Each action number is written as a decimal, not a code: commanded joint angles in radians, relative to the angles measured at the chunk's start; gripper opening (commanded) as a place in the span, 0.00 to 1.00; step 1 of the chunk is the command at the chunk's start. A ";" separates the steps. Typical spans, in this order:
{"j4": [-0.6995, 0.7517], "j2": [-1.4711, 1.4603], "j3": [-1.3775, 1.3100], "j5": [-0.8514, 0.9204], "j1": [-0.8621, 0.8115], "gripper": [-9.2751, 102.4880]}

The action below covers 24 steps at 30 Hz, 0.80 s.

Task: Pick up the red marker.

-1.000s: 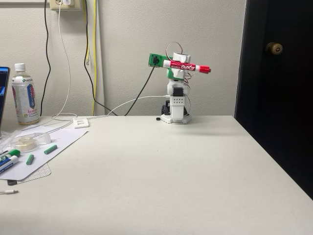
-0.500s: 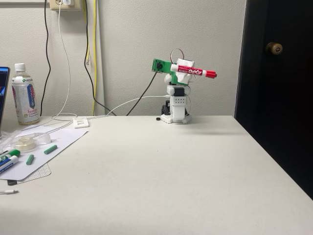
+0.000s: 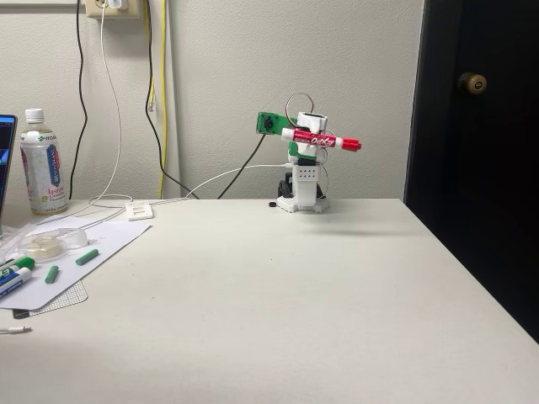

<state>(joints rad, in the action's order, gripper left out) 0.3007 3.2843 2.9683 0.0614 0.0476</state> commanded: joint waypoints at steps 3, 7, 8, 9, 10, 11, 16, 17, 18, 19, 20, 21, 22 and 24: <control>-0.011 0.009 0.012 -0.017 -0.041 0.08; 0.000 0.009 0.015 -0.025 -0.072 0.08; 0.002 0.009 0.017 -0.025 -0.077 0.08; 0.006 0.009 0.017 -0.026 -0.080 0.08; 0.008 0.009 0.018 -0.026 -0.081 0.08; 0.005 0.009 0.021 -0.026 -0.083 0.08; -0.003 0.009 0.028 -0.026 -0.083 0.08; -0.005 0.009 0.029 -0.026 -0.083 0.08; -0.006 0.009 0.029 -0.026 -0.083 0.08; -0.006 0.009 0.031 -0.026 -0.083 0.08; -0.009 0.009 0.031 -0.026 -0.083 0.08; -0.012 0.009 0.032 -0.025 -0.083 0.08; -0.015 0.009 0.034 -0.025 -0.083 0.08; -0.021 0.009 0.038 -0.023 -0.083 0.08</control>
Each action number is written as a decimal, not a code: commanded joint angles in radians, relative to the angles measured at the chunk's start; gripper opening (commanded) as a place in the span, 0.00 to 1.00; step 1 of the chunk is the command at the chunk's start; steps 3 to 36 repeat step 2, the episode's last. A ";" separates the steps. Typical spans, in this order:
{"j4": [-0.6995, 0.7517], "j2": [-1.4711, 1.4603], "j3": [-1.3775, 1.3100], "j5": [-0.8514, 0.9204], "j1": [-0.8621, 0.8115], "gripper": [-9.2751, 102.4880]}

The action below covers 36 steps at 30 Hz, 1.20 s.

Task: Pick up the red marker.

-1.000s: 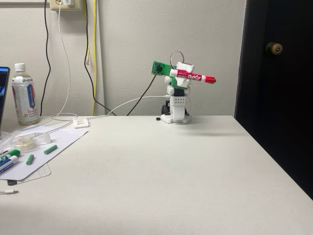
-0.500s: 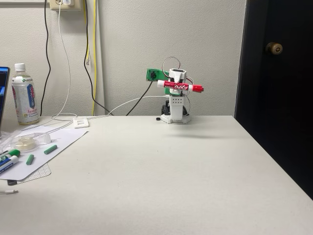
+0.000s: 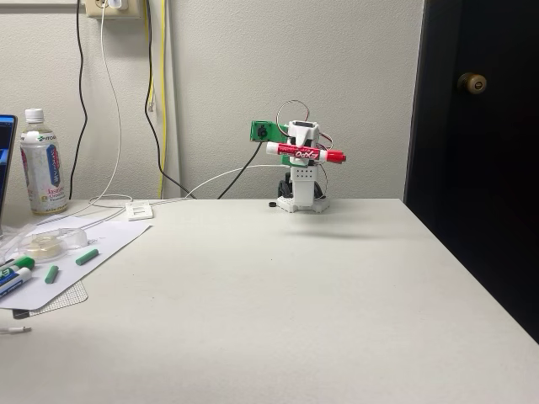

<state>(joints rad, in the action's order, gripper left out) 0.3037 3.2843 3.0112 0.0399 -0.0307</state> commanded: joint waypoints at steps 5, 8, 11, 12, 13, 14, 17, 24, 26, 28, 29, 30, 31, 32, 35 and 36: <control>-0.032 0.009 -0.002 0.000 -0.005 0.08; -0.032 0.009 -0.002 0.000 -0.005 0.08; -0.032 0.009 -0.002 0.000 -0.005 0.08; -0.032 0.009 -0.002 0.000 -0.005 0.08; -0.032 0.009 -0.002 0.000 -0.005 0.08; -0.032 0.009 -0.002 0.000 -0.005 0.08; -0.032 0.009 -0.002 0.000 -0.005 0.08; -0.032 0.009 -0.002 0.000 -0.005 0.08; -0.032 0.009 -0.002 0.000 -0.005 0.08; -0.032 0.009 -0.002 0.000 -0.005 0.08; -0.032 0.009 -0.002 0.000 -0.005 0.08; -0.032 0.009 -0.002 0.000 -0.005 0.08; -0.032 0.009 -0.002 0.000 -0.005 0.08; -0.032 0.009 -0.002 0.000 -0.005 0.08; -0.032 0.009 -0.002 0.000 -0.005 0.08; -0.032 0.009 -0.002 0.000 -0.005 0.08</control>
